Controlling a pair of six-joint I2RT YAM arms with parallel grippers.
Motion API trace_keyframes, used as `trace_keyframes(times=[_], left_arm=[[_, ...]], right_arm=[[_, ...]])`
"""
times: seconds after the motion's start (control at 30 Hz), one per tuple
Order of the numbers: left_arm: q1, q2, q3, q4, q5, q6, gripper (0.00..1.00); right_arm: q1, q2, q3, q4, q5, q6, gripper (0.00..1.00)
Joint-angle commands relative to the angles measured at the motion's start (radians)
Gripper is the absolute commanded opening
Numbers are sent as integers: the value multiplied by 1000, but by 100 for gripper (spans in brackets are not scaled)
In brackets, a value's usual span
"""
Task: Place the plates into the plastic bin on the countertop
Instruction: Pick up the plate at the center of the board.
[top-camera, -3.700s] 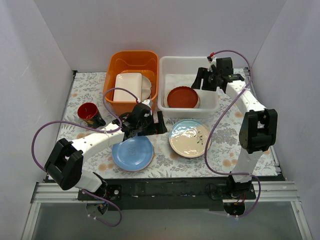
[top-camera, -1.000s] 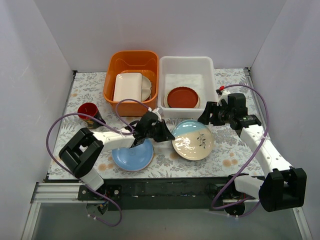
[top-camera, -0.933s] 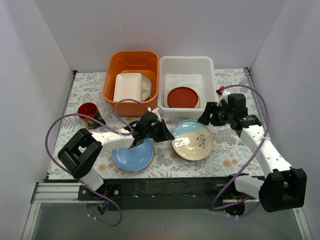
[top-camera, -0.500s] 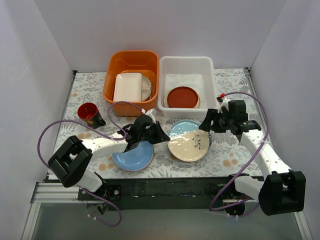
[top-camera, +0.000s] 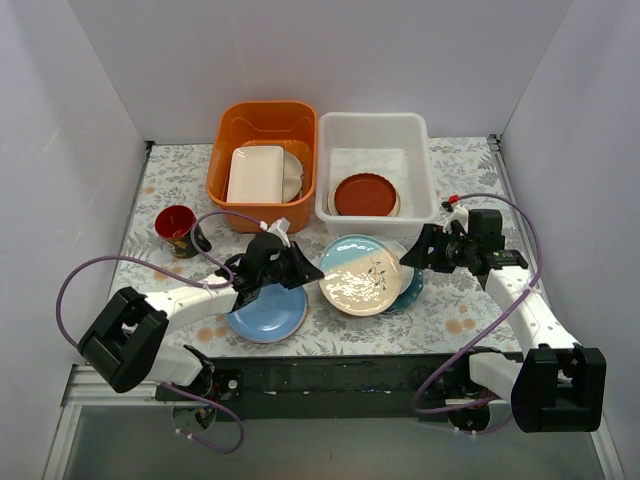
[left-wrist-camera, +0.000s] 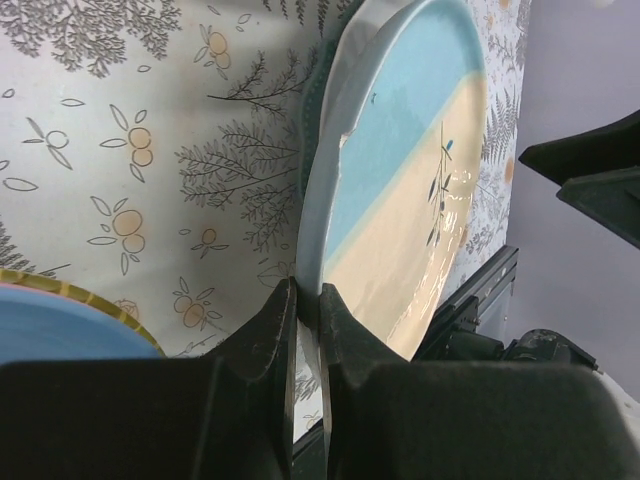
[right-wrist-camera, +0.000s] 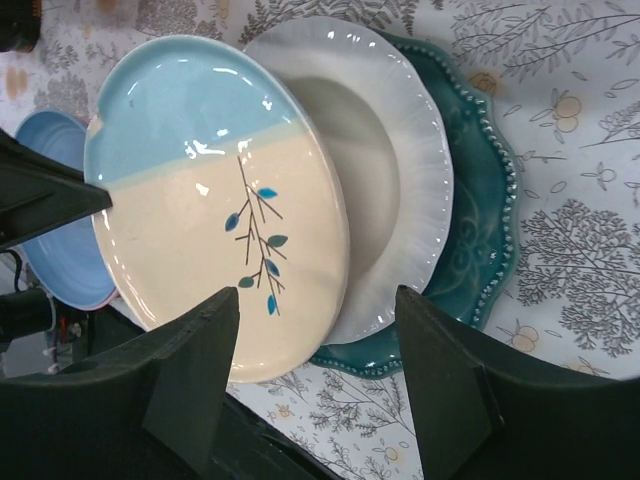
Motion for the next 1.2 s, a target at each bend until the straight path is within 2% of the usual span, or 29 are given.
trace_keyframes(times=[0.0, 0.4, 0.77, 1.0, 1.17], left_arm=[[32, -72, -9, 178, 80, -59, 0], [61, -62, -70, 346, 188, -134, 0], [66, -61, -80, 373, 208, -142, 0], [66, -52, -81, 389, 221, -146, 0], [66, -39, -80, 407, 234, -153, 0]], right_arm=[[-8, -30, -22, 75, -120, -5, 73], [-6, 4, -103, 161, -219, 8, 73], [-8, 34, -174, 284, -253, 70, 71], [-8, 22, -205, 391, -330, 134, 66], [-6, 19, -208, 404, -356, 146, 60]])
